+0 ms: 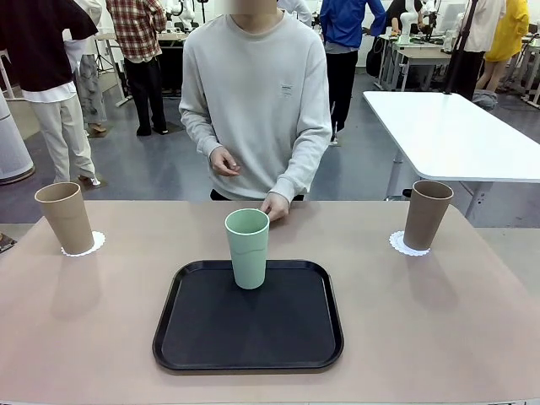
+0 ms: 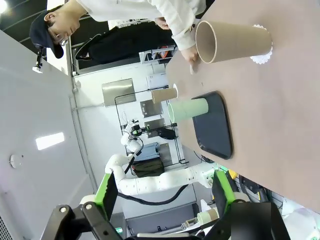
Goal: Place coasters on the table and set cups on them.
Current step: Take one Reusable plastic cup from the Flat Tray and place it on a coaster set by the human.
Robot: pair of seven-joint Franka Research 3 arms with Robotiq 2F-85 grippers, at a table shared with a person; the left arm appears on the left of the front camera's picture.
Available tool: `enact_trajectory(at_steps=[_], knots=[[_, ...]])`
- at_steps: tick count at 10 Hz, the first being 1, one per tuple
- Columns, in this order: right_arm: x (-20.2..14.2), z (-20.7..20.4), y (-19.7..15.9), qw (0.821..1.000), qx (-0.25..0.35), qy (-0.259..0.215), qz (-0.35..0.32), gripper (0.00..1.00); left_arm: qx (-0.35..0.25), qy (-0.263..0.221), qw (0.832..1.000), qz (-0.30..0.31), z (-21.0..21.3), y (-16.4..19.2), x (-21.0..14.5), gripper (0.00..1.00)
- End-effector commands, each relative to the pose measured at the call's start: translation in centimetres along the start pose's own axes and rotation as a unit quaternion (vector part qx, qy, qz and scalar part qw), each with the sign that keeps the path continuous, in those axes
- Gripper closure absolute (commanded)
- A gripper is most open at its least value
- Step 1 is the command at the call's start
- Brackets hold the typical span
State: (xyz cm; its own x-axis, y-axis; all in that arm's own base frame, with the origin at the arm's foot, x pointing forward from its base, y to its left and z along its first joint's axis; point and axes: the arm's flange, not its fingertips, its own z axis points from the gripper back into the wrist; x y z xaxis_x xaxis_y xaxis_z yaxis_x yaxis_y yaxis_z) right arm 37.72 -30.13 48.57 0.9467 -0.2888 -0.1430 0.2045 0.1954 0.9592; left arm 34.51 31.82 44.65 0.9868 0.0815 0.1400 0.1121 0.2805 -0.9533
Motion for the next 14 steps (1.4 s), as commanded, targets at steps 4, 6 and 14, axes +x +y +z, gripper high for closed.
enact_trajectory(at_steps=[4,6,14], knots=[[-0.06,-0.08,0.07,1.0,0.009,-0.004,-0.003,0.0,-0.005,-0.001,1.0,0.0,0.04,-0.26,-0.1,0.0],[-0.06,-0.08,0.07,1.0,0.009,-0.004,-0.003,0.0,-0.005,-0.001,1.0,0.0,0.04,-0.26,-0.1,0.0],[-0.06,-0.08,0.07,1.0,0.009,-0.004,-0.003,0.0,-0.005,-0.001,1.0,0.0,0.04,-0.26,-0.1,0.0]])
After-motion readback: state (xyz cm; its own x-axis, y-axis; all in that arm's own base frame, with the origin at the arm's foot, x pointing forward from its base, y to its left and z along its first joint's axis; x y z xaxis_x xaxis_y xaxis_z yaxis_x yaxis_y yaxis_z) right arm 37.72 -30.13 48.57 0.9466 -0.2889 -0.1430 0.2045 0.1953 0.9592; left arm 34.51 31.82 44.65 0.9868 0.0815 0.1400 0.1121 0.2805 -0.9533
